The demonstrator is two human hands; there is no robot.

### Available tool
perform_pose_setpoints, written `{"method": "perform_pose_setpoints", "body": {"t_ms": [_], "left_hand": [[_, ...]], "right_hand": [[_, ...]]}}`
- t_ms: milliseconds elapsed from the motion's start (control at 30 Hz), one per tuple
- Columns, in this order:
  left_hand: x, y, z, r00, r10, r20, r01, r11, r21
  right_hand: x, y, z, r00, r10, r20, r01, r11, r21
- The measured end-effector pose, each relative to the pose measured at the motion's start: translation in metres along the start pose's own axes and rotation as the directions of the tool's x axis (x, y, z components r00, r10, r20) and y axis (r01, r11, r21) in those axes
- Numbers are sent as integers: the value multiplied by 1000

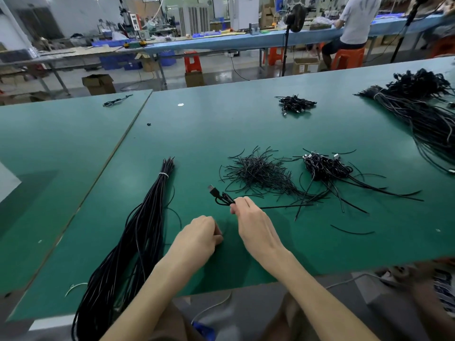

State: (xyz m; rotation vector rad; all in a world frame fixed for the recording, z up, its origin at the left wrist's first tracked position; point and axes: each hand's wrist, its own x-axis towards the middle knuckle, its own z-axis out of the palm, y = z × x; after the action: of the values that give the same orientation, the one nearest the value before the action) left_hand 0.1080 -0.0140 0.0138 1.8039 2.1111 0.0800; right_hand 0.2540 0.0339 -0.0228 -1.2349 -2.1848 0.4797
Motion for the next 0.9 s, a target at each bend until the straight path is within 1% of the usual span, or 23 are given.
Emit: {"method": "perform_pose_setpoints", "body": {"t_ms": [100,133,200,267,300,333,367,400,433,467,500,567,633,733,833,900], "left_hand": [[-4,9,-1,1000,-14,-11,16,986,164],[-5,10,0,1000,-7,-22,11,981,193],[-8,12,0,1000,-11,-26,16,982,190],[-9,9,-2,998,3,-58,2,996,88],[-10,5,-5,997,3,-79,-5,1000,-19],[-10,0,-8,995,4,-100,-20,987,-160],[-10,-4,-11,993,14,-120,-53,944,-327],[-11,-7,-13,988,40,-146,-107,870,-481],[-10,-9,-15,981,78,-180,-172,787,-593],[-9,-10,-15,971,111,-212,-225,722,-654],[-7,-9,-13,963,132,-233,-259,681,-684],[-2,-3,-3,954,133,-269,-290,634,-717],[4,3,7,937,98,-334,-322,608,-726],[11,7,20,910,26,-413,-354,566,-745],[13,7,29,917,-51,-395,-329,463,-823],[14,6,32,923,-76,-378,-312,427,-848]], "right_hand": [[1,1,1,1000,14,-1,-14,1000,22],[1,1,1,1000,20,-2,-20,999,30],[1,2,0,999,35,-11,-34,998,52],[1,3,1,998,52,-18,-50,996,79],[2,4,1,998,64,-17,-62,994,95],[3,5,1,997,78,-17,-75,991,112],[4,5,1,996,90,-16,-87,988,128],[5,6,1,995,99,-14,-96,986,137],[5,6,0,995,98,-12,-96,986,140],[5,5,0,996,88,-8,-86,987,135],[4,4,0,997,71,2,-71,990,125],[2,4,0,999,41,30,-44,994,101],[2,5,1,999,21,38,-24,995,92],[4,7,2,1000,7,12,-8,993,114],[4,9,4,1000,9,9,-10,993,115],[5,9,5,1000,11,13,-12,994,112]]}}
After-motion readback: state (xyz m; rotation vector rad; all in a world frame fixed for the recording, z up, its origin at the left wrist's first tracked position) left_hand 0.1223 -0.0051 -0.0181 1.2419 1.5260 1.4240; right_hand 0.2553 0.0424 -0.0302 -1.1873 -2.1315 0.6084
